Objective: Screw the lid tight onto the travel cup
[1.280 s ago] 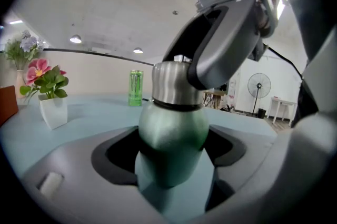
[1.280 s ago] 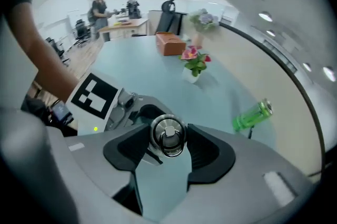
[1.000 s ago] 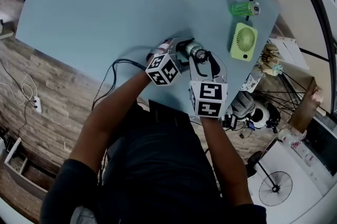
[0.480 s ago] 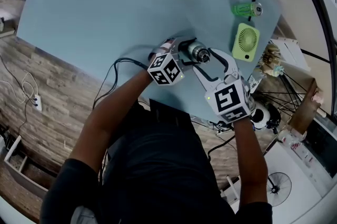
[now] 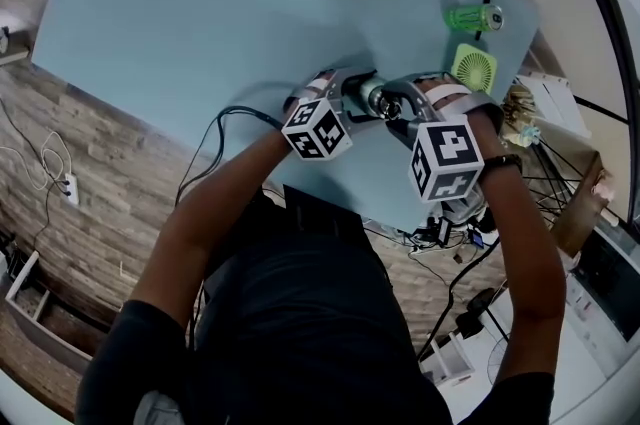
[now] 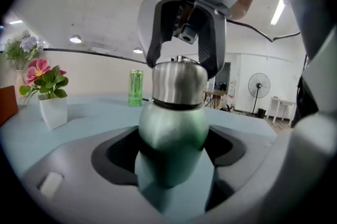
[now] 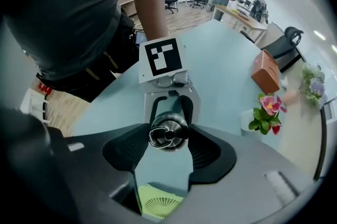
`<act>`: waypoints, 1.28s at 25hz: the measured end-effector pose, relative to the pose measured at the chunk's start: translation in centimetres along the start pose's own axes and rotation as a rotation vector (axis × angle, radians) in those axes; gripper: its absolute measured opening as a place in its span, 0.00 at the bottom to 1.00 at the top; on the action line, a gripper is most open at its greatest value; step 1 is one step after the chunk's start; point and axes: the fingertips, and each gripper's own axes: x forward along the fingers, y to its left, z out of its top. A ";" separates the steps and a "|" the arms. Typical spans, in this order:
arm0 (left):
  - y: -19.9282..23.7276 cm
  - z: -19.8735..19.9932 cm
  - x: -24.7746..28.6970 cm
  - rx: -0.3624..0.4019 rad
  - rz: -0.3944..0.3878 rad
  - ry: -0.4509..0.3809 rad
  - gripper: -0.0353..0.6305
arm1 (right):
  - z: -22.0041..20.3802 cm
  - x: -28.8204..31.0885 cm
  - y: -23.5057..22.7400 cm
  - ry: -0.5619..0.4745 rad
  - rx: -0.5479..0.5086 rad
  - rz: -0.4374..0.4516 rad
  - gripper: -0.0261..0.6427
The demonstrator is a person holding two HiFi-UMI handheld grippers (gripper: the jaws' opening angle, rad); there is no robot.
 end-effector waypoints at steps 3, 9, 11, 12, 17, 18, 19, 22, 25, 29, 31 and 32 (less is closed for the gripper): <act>0.0 -0.1 0.0 -0.001 -0.001 -0.001 0.69 | 0.1 0.1 -0.1 -0.023 0.080 0.004 0.39; 0.0 -0.1 -0.1 -0.001 0.001 0.000 0.69 | 0.1 0.1 -0.6 -0.060 0.366 -0.062 0.38; 0.0 0.0 -0.1 -0.001 0.001 0.001 0.69 | -0.1 0.1 -0.9 -0.087 0.527 -0.106 0.38; 0.0 0.0 -0.1 -0.001 0.001 0.001 0.69 | -0.2 0.0 -1.0 -0.109 0.632 -0.133 0.38; -0.1 -0.1 -0.2 0.000 0.000 0.001 0.69 | -0.7 -0.7 -2.1 -0.198 1.186 -0.374 0.38; -0.1 -0.1 -0.2 -0.001 0.001 0.000 0.69 | -0.8 -0.8 -2.2 -0.211 1.259 -0.433 0.38; 0.0 -0.1 -0.2 -0.002 0.002 -0.001 0.69 | -0.9 -0.9 -2.2 -0.225 1.317 -0.484 0.38; 0.0 -0.1 -0.1 -0.001 0.002 0.000 0.69 | -1.3 -1.1 -2.1 -0.256 1.399 -0.568 0.38; 0.0 -0.1 -0.1 -0.002 0.003 0.002 0.69 | -1.3 -1.1 -2.1 -0.262 1.399 -0.562 0.38; 0.0 0.0 -0.1 -0.001 0.003 0.001 0.69 | -1.2 -1.0 -2.1 -0.273 1.358 -0.535 0.38; 0.0 0.0 -0.1 0.000 0.002 0.001 0.69 | -0.9 -1.1 -2.0 -0.277 1.296 -0.495 0.38; 0.0 -0.1 -0.1 0.000 0.002 0.001 0.69 | -0.5 -1.4 -2.0 -0.287 1.251 -0.473 0.38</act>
